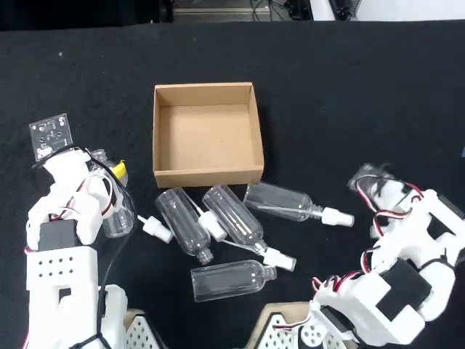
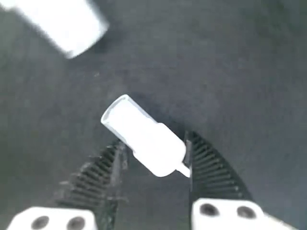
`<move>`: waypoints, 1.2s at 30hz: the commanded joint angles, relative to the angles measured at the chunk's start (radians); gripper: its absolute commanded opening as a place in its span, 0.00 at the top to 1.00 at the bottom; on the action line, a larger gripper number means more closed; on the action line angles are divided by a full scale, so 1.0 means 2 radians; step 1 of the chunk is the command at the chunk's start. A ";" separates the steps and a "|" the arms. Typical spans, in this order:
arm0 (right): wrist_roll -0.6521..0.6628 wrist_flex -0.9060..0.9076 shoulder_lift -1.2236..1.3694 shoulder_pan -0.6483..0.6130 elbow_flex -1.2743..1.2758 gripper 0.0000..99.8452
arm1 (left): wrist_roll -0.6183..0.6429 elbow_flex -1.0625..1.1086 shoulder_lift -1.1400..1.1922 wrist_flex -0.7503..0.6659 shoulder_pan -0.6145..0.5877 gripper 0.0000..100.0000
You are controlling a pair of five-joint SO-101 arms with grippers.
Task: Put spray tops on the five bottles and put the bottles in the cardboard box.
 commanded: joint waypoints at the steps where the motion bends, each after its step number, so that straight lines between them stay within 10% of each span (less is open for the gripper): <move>1: -0.188 0.007 -0.007 0.001 -0.011 0.84 | 0.003 -0.007 -0.014 -0.010 0.007 0.89; 11: -0.209 0.166 -0.003 -0.028 -0.111 0.65 | 0.003 -0.007 -0.014 -0.008 0.007 0.89; 29: -0.132 0.085 0.077 -0.002 -0.092 0.75 | 0.003 -0.007 -0.014 -0.007 0.007 0.89; 36: -0.134 0.086 0.052 -0.006 -0.091 0.99 | 0.003 -0.007 -0.014 -0.007 0.007 0.89</move>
